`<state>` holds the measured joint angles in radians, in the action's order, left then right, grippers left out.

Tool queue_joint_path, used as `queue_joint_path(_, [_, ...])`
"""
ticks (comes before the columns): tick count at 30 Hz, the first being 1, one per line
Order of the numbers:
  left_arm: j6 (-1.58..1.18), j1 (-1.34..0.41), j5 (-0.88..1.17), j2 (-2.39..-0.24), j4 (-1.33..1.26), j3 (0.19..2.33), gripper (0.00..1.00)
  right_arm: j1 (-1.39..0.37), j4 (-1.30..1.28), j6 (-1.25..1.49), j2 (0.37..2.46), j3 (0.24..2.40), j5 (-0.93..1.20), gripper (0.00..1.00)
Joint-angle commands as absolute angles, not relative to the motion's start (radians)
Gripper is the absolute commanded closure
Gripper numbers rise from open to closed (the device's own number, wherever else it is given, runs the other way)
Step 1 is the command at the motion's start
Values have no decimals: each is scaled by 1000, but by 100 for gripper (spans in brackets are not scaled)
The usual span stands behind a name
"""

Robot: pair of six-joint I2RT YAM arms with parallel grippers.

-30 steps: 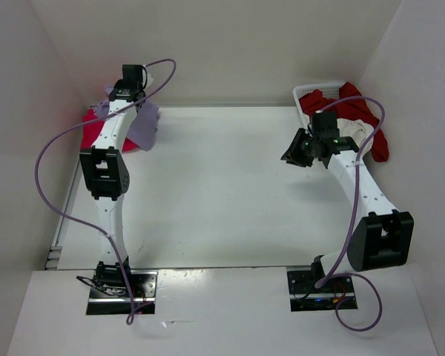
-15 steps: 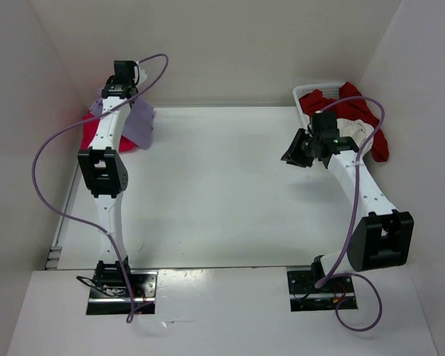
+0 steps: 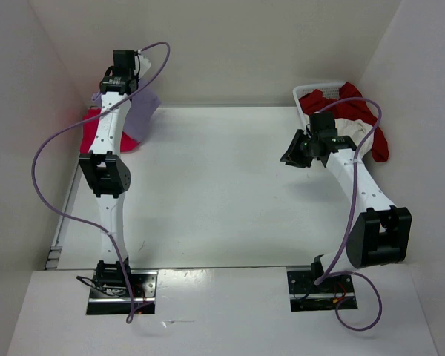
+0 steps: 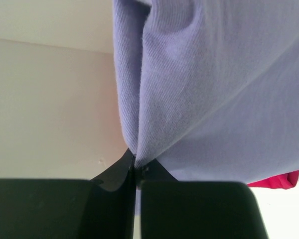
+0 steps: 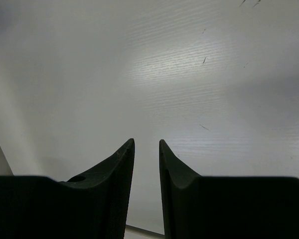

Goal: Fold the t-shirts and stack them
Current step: Put the neatly folded tshirt into the corner of the board with the left arm

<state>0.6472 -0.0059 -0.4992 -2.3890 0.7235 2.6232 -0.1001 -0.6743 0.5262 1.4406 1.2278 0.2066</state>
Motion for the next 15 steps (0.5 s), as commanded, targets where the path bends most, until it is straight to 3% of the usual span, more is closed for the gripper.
queue_joint_path(1, [649, -11, -555, -2399, 697, 2655, 100, -94, -673, 503, 1442, 1261, 213, 68])
queue_joint_path(7, [667, 23, -623, -2399, 638, 2554, 100, -94, -683, 503, 1422, 1250, 213, 68])
queue_joint_path(15, [676, 55, -669, -2465, 618, 2576, 100, -94, -692, 494, 1422, 1250, 213, 68])
